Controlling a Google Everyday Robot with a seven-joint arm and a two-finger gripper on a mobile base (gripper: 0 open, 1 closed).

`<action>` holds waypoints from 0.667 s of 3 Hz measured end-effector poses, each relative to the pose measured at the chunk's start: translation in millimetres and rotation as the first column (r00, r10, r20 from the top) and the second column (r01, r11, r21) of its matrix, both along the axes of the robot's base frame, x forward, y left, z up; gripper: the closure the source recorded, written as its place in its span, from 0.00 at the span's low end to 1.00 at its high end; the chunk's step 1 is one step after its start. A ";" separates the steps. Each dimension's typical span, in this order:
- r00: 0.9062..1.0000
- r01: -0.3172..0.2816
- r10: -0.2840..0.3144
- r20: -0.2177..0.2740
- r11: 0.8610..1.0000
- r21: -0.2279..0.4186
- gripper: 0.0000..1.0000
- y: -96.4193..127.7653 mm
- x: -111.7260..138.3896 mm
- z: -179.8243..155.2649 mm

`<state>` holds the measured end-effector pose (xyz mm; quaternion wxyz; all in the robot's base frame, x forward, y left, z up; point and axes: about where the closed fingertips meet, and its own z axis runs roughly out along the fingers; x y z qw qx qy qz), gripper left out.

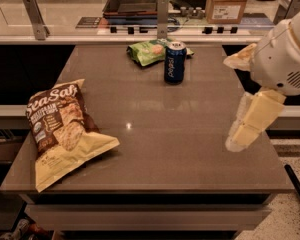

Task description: Pick brown chip bag

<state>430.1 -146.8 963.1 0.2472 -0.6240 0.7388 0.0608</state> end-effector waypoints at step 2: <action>1.000 -0.023 0.023 0.002 0.980 0.200 0.00 79.2 -5.0 -32.2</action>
Offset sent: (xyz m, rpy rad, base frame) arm 0.0029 0.1267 -0.0581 0.3248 -0.0129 0.0016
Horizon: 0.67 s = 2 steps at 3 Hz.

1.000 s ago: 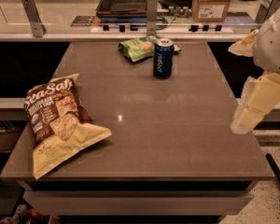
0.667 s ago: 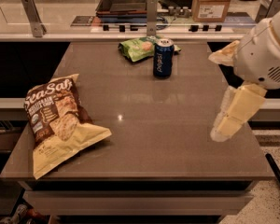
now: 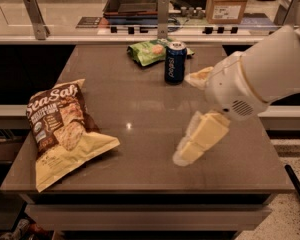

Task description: Pick brown chip bag

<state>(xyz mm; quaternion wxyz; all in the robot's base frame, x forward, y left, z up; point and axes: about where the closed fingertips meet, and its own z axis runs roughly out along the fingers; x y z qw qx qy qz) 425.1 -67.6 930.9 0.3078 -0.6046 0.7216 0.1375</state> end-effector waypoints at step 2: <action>0.997 0.056 -0.062 0.051 0.992 0.116 0.00 37.3 14.3 -14.0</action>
Offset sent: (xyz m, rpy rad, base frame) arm 0.0039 0.0301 -0.0160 0.0859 -0.0168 -0.0298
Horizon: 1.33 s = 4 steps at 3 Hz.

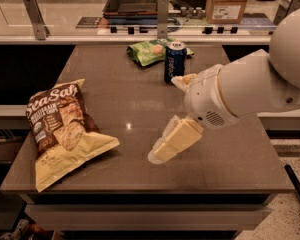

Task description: Pick brown chip bag

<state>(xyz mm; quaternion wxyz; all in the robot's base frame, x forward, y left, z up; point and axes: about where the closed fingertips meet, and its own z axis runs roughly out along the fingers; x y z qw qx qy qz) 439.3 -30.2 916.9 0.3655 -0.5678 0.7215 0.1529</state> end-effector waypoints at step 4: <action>0.992 -0.116 0.109 0.067 0.986 0.122 0.00 56.7 54.4 6.3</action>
Offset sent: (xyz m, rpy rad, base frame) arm 0.0280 0.0082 0.0080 0.0427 -0.0449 0.0312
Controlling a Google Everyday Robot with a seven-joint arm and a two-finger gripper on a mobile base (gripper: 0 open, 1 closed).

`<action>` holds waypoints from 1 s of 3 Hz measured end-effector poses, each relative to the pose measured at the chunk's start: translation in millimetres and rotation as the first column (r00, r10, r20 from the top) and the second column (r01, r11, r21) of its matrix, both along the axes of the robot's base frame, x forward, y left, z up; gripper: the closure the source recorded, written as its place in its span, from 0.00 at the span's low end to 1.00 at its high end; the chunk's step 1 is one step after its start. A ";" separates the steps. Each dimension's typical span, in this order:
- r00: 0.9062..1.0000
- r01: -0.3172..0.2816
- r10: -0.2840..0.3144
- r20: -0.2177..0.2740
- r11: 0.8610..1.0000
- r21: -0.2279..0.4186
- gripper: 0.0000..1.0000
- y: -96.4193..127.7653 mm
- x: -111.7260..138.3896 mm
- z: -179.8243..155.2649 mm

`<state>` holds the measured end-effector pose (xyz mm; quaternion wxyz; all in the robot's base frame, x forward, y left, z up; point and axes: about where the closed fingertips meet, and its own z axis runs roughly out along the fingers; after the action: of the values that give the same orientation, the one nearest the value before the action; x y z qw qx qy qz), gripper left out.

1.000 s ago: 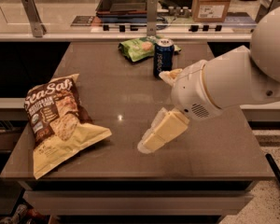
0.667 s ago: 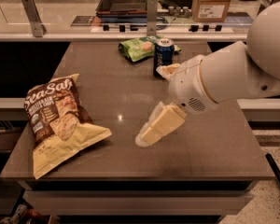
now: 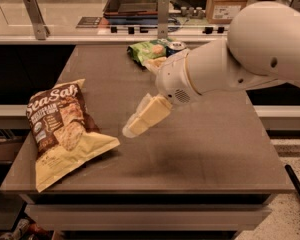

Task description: Pick brown chip bag

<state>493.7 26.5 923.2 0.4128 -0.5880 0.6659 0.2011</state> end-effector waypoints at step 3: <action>0.998 0.026 -0.023 -0.062 0.998 0.061 0.00 76.0 12.5 -44.4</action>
Offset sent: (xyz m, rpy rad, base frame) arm 0.0181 0.0851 -0.0580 0.1062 0.0700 -0.0126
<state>506.2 102.5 878.8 0.4128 -0.5603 0.6788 0.2344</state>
